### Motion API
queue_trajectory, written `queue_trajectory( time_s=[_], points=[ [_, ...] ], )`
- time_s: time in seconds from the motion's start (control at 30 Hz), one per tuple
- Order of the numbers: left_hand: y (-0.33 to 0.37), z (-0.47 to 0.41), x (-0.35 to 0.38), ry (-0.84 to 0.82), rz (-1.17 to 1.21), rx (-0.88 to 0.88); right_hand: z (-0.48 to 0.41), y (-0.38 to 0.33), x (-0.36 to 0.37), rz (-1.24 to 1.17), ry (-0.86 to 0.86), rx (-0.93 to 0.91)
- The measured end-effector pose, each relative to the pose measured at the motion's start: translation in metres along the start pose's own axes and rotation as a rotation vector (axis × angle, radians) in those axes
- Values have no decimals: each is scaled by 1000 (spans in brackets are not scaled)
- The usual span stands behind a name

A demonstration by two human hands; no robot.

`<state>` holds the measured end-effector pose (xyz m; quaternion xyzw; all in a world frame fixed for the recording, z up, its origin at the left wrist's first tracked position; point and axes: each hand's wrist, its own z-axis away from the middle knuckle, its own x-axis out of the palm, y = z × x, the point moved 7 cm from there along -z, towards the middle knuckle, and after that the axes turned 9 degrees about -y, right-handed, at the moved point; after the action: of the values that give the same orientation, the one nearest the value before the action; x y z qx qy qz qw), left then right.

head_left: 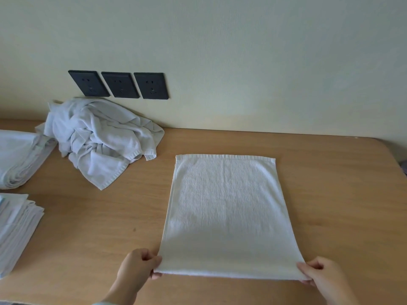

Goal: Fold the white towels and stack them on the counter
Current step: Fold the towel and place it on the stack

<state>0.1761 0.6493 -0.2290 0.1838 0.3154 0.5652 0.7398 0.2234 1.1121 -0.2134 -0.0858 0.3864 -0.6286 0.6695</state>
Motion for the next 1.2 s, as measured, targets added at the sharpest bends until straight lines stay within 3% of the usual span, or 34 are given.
queue_trajectory(
  time_s=[0.2,0.37,0.47,0.53,0.6,0.73,0.87,1.0,1.2],
  points=[
    [4,-4,3,-19,-72,10,-5,-9,2,233,81,-15],
    [19,-3,9,-38,-125,0,-16,-40,21,578,189,-105],
    [36,0,13,31,-283,68,-7,-65,44,813,262,-291],
    [52,-5,19,62,-361,158,-3,-93,76,774,185,-573],
    [65,-14,24,73,-354,202,1,-141,106,643,71,-739],
    [94,-37,26,100,-214,241,-18,-240,178,489,-118,-800],
    [122,-62,17,85,150,234,-45,-314,250,625,-234,-802],
    [148,-92,13,-2,363,222,-84,-331,289,829,-290,-721],
    [176,-134,17,-112,424,201,-94,-321,274,604,-205,-908]
  ],
)
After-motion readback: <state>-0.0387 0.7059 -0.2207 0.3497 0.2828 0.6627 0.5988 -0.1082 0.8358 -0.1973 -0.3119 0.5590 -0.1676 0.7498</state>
